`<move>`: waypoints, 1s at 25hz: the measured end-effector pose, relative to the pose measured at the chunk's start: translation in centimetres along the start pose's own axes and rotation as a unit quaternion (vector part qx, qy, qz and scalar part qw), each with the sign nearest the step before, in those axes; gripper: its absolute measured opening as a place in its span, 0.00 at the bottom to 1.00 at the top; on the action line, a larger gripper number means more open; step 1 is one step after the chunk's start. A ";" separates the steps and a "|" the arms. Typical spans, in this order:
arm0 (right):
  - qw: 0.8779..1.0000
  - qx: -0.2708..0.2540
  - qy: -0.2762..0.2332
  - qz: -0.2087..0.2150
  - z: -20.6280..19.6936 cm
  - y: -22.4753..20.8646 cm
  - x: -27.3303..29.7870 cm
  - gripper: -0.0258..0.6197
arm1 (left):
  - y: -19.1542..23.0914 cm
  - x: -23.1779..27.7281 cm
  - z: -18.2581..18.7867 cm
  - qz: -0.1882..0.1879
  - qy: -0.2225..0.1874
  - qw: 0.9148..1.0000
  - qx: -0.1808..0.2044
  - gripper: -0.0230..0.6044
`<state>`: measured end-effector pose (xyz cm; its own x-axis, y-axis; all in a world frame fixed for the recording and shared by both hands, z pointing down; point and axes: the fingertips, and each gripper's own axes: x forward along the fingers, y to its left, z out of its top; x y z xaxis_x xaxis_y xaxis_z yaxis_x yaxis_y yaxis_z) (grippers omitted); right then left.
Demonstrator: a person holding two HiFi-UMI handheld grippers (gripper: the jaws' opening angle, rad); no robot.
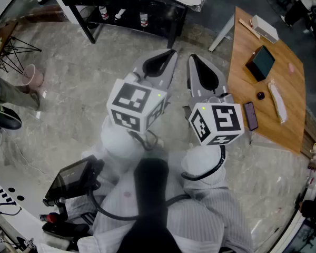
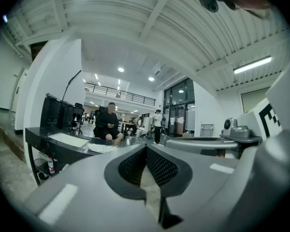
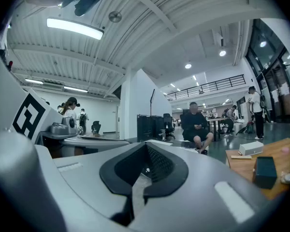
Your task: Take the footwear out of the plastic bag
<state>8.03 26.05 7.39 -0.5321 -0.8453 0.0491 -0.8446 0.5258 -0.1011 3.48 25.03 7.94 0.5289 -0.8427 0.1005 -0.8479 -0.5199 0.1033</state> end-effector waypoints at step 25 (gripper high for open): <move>1.000 0.027 0.001 -0.006 -1.2 -11.5 17.4 0.06 | 12.5 16.8 -0.1 0.013 0.010 1.000 -0.008 0.04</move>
<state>8.44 5.39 10.61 -0.5226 -0.8510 0.0523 -0.8462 0.5102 -0.1535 1.80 4.38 11.03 0.5066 -0.8533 0.1235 -0.8613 -0.4946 0.1164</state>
